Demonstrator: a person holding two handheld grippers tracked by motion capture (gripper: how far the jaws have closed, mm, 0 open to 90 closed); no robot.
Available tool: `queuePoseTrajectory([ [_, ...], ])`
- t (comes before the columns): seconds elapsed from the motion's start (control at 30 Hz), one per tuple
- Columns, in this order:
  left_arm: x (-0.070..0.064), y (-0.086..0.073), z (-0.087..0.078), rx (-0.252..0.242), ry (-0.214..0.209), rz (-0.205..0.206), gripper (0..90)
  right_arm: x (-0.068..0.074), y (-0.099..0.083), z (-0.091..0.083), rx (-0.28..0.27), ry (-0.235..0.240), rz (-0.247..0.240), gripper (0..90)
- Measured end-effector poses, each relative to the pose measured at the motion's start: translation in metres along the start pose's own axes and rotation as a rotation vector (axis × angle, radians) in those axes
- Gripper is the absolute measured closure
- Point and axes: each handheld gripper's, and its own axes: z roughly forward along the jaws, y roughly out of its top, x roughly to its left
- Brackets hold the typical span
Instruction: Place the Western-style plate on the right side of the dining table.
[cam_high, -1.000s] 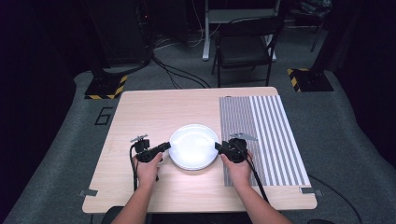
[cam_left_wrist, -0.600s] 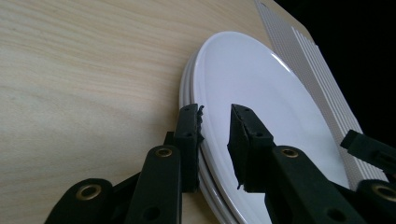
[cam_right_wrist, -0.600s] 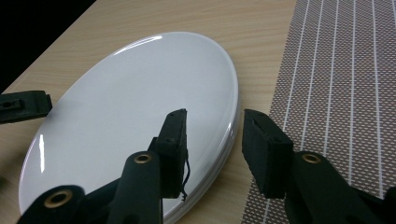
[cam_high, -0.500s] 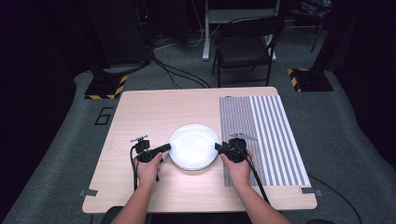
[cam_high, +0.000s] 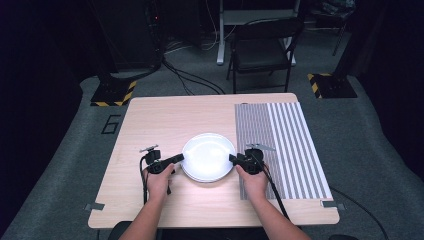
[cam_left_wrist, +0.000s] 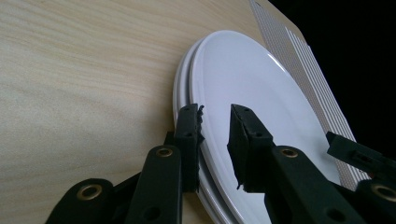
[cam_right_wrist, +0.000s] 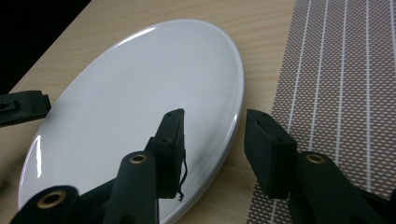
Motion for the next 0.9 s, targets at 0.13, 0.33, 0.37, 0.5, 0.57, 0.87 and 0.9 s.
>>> queuePoseTrajectory([
  [0.13, 0.0001, -0.0001, -0.0001, 0.001, -0.002, -0.002, 73.2, 0.0000, -0.0026, 0.0027, 0.019, 0.012, 0.020, 58.4],
  [0.33, -0.0007, -0.0005, 0.0000, -0.002, 0.004, 0.013, 72.7, 0.0008, -0.0041, 0.0041, 0.026, 0.012, 0.032, 60.1],
  [0.37, -0.0011, -0.0006, 0.0000, -0.001, 0.006, 0.007, 72.7, 0.0006, -0.0041, 0.0040, 0.030, 0.015, 0.038, 61.2],
  [0.5, -0.0012, -0.0007, 0.0000, -0.002, 0.007, 0.006, 72.7, 0.0012, -0.0042, 0.0031, 0.031, 0.026, 0.054, 62.2],
  [0.57, -0.0015, -0.0008, 0.0000, -0.002, 0.004, 0.005, 72.7, 0.0015, -0.0040, 0.0026, 0.027, 0.025, 0.054, 62.5],
  [0.87, -0.0049, -0.0033, 0.0040, 0.001, -0.007, 0.025, 72.8, -0.0001, -0.0009, -0.0037, 0.001, 0.019, 0.060, 62.4],
  [0.9, -0.0053, -0.0037, 0.0045, 0.005, -0.009, 0.024, 72.8, -0.0011, -0.0009, -0.0042, 0.000, 0.018, 0.061, 62.3],
])
